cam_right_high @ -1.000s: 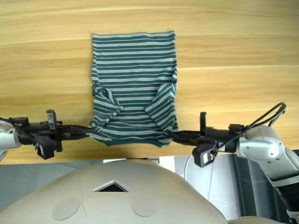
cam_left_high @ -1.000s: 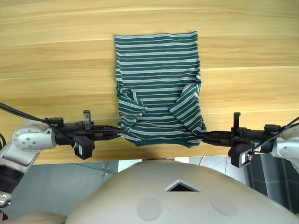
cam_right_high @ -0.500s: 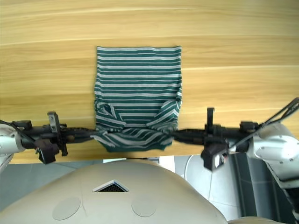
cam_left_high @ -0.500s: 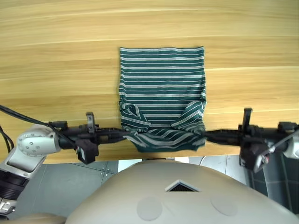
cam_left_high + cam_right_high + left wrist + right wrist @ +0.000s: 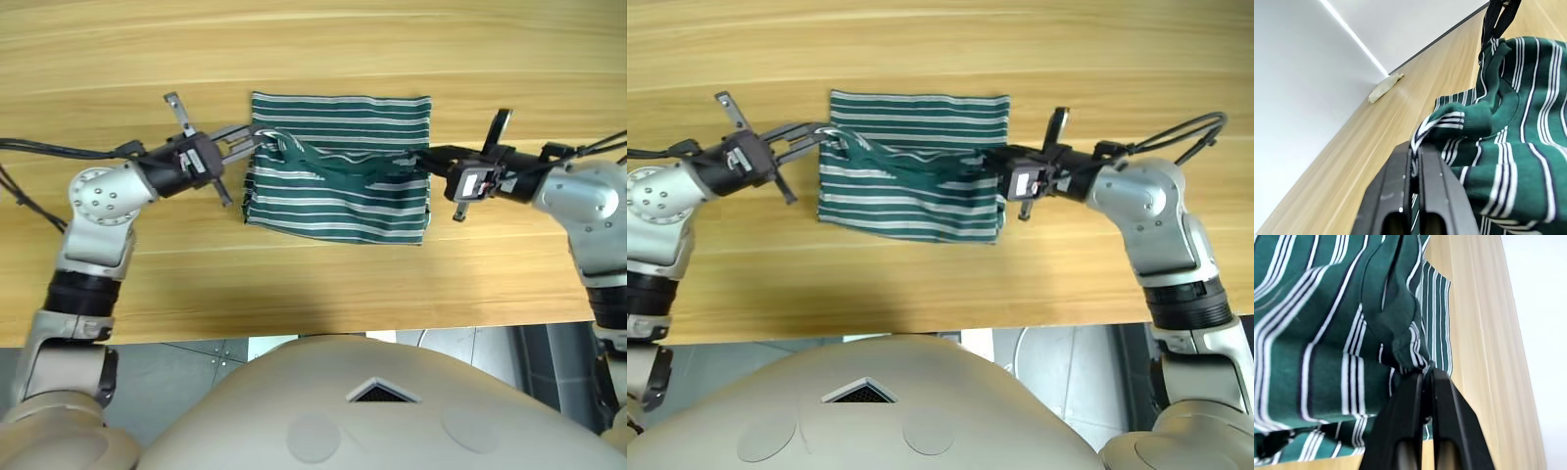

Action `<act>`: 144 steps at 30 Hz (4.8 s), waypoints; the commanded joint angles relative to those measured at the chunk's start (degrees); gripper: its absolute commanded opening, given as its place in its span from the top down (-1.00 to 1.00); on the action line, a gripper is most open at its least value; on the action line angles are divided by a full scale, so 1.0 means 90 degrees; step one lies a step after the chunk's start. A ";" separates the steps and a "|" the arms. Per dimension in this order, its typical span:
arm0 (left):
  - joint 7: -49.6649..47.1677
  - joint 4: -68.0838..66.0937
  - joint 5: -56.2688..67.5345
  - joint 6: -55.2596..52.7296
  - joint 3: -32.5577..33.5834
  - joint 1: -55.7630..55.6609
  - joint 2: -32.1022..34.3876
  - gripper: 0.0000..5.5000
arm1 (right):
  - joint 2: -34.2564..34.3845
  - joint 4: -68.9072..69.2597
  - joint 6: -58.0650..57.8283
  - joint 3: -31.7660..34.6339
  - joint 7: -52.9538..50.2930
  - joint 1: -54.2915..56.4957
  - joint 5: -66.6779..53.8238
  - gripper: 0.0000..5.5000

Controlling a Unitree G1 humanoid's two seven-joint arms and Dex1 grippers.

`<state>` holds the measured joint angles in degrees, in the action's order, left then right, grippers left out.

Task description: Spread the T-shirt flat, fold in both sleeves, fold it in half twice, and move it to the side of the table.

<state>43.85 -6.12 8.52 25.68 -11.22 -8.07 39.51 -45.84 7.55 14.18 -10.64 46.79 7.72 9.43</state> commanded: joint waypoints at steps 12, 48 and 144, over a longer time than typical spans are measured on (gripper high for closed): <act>-0.0575 -0.5665 -0.0977 0.0094 0.0236 -0.3473 -0.1739 1.00 | 0.1428 -0.3405 -0.0351 -0.0749 -0.0977 0.2481 0.1134 0.99; -0.1710 -0.7697 0.0757 -0.1735 0.3986 -0.5125 -0.2412 0.40 | 0.1562 -0.4850 0.2366 -0.0388 -0.0904 0.1960 0.0190 -0.45; 0.1212 -0.0753 -0.2342 0.2399 -0.0057 0.1555 0.0465 -0.48 | -0.0370 -0.0772 0.1619 -0.1493 -0.0404 -0.1593 0.0917 -0.84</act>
<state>54.20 -11.41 -9.82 47.31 -9.54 5.95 42.18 -48.22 2.05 30.76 -21.39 40.04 -4.04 13.46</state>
